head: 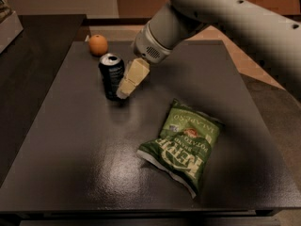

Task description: Move pepsi can near orange

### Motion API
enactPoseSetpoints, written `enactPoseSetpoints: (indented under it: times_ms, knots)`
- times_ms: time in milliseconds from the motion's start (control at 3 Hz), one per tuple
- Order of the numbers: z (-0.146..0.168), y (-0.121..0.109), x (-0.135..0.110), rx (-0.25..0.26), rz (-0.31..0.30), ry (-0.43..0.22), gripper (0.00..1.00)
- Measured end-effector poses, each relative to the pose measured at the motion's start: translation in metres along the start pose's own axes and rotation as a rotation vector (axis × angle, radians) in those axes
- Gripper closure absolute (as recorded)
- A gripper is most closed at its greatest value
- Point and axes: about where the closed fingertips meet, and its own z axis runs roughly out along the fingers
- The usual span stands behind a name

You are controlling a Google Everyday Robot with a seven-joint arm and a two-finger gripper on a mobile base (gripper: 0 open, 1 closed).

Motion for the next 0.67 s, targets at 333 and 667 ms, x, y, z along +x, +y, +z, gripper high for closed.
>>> enactPoseSetpoints:
  times_ms: [333,667]
  knots:
    - [0.0142,0.0103,-0.0153,-0.047,-0.036,-0.021,0.0]
    - [0.0198,0.0139,-0.0236,-0.071,-0.057,-0.032,0.17]
